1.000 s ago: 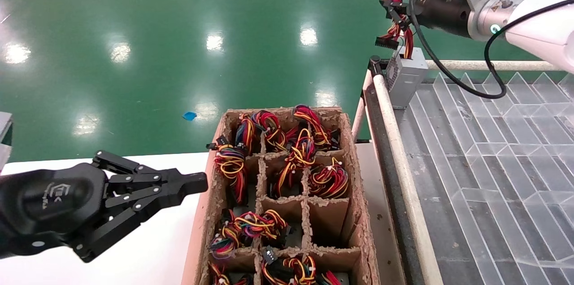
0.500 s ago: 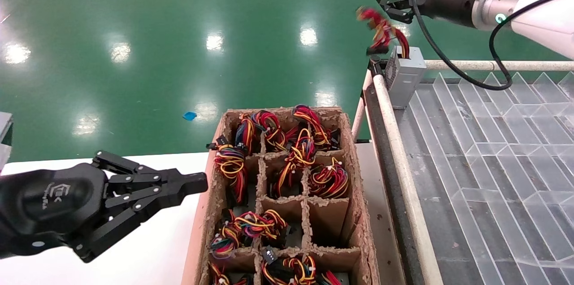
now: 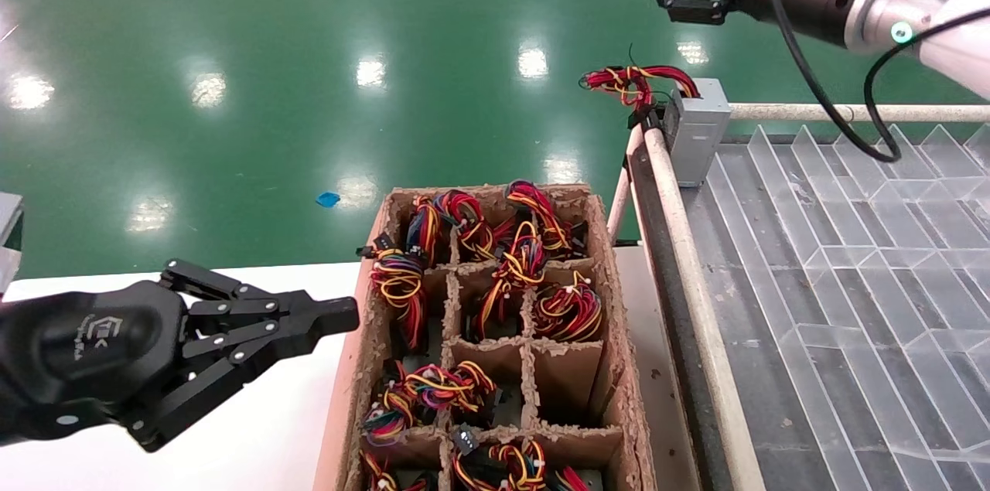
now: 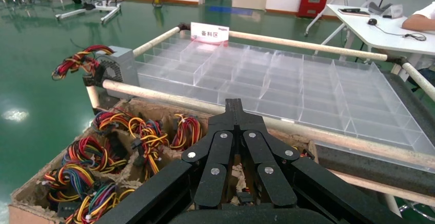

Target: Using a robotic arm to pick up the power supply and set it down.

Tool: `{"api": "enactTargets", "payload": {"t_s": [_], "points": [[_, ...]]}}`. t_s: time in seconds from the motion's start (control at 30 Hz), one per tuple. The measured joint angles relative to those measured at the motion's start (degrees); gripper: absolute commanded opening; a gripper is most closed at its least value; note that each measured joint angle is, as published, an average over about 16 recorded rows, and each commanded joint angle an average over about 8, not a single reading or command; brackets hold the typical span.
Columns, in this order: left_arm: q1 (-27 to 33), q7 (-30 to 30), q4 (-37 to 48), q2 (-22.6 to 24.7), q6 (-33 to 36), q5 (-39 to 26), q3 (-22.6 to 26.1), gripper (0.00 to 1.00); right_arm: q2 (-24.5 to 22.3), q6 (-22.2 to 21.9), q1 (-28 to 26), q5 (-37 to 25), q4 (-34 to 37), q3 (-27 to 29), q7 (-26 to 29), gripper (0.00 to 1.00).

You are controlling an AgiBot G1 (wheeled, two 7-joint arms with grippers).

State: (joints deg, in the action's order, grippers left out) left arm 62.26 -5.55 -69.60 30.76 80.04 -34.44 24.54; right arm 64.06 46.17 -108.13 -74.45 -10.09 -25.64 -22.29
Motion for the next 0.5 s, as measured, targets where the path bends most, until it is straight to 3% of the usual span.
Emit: {"api": "enactTargets", "payload": {"t_s": [0.23,0.27,0.5], "points": [[0.0,0.0,0.0,0.0,0.0,0.0,0.0,0.93,-3.8,5.1,6.1,4.2,-8.4,1.2,4.3,1.0],[0.0,0.0,0.0,0.0,0.0,0.0,0.0,1.0,-4.3,5.9,7.0,4.8,-9.5,1.4,5.0,1.0],[0.0,0.0,0.0,0.0,0.0,0.0,0.0,1.0,-8.2,11.1,13.1,9.1,-17.9,2.7,9.3,1.0]]}}
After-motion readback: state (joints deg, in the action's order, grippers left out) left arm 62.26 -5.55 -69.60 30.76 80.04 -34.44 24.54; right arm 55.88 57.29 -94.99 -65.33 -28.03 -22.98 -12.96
